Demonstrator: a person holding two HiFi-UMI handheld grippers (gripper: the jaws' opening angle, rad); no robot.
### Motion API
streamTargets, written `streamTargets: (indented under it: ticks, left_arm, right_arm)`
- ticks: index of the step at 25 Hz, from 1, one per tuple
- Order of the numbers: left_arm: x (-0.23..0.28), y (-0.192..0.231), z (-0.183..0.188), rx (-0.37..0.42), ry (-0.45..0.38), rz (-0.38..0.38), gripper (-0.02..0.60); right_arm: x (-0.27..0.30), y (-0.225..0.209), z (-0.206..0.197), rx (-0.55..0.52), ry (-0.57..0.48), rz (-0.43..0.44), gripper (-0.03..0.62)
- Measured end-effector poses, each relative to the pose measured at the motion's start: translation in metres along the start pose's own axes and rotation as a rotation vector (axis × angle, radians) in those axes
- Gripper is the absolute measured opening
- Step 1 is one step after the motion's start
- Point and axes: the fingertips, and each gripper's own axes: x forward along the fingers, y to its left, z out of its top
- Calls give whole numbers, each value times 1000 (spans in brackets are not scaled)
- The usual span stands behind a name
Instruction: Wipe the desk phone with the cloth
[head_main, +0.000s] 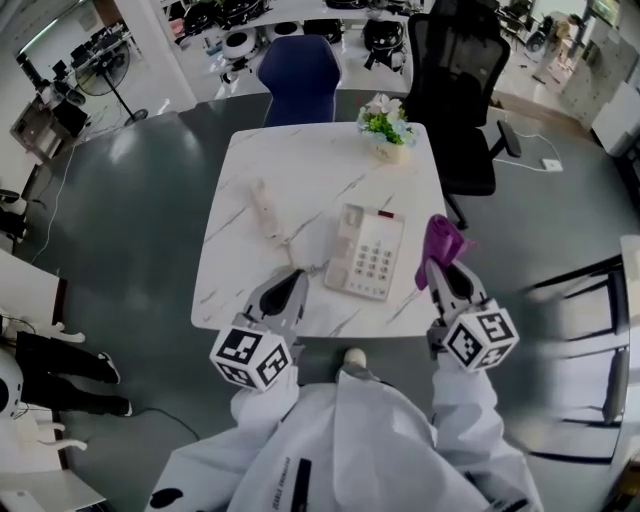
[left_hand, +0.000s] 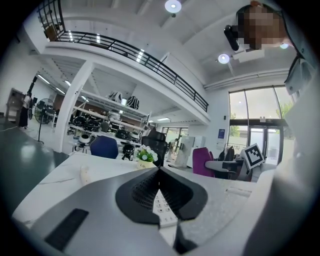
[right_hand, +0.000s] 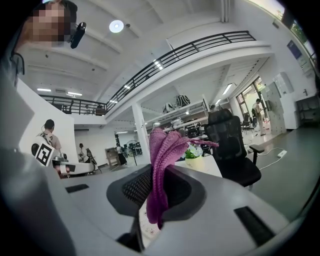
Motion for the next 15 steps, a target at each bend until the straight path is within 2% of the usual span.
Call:
streamTargets:
  ticks: [9,15]
  left_arm:
    - [34,24,-10,-29,14,34,-2]
    - [53,36,-20,-41,48,30,-2]
  right_arm:
    - [36,-36,-1,-13,28,-1,40]
    - [63,-50,-3,-97,75,-3,40]
